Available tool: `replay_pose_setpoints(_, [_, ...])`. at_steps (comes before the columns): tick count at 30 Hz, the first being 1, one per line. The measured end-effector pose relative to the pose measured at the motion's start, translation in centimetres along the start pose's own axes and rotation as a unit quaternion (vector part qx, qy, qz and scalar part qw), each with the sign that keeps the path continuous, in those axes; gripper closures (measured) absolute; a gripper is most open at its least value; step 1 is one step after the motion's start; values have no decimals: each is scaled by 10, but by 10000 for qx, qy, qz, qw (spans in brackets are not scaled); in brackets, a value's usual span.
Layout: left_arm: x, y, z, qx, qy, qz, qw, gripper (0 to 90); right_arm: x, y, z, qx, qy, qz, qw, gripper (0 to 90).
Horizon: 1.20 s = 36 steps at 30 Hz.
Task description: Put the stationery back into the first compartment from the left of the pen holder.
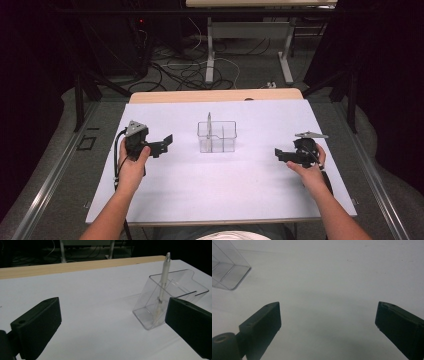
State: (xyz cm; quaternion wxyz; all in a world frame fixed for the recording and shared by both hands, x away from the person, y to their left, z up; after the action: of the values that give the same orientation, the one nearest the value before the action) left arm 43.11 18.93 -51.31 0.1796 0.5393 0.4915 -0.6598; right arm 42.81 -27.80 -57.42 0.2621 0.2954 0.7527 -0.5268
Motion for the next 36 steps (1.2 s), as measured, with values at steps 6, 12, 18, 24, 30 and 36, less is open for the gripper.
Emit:
replay_pose_setpoints(6, [16,-8,-14,-154,-96,-180,9997,9,0,0,0,4,-24,11,10000,60])
replay_pose_setpoints(12, [32,-10,-25,-289,-144,-307,9990,13,-1,0,1,13,-6,15,10000,60])
replay_pose_setpoints(18, [45,-7,-33,-347,-142,-488,9981,24,-1,-1,2,21,-46,25,10000,60])
replay_pose_setpoints(24, [54,-4,-38,-402,-163,-545,9976,24,-1,-1,2,19,-26,29,10000,60])
replay_pose_setpoints(30, [62,0,-43,-472,-254,-639,9965,24,-1,-1,3,30,15,27,10000,60])
replay_pose_setpoints(36, [70,3,-46,-511,-353,-757,9952,24,0,0,2,35,-35,14,10000,60])
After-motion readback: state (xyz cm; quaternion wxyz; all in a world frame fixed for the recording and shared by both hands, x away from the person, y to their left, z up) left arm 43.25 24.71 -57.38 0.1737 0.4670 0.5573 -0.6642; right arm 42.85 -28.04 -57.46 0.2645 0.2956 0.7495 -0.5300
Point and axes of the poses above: each handheld gripper's, and its own axes: y roughly forward along the jaws, x roughly out of its underside, z roughly to its right, the point moved 6 cm from there along y, roughly forward along the jaws, and after that the axes turned 14 degrees about y, right-handed, at the moved point
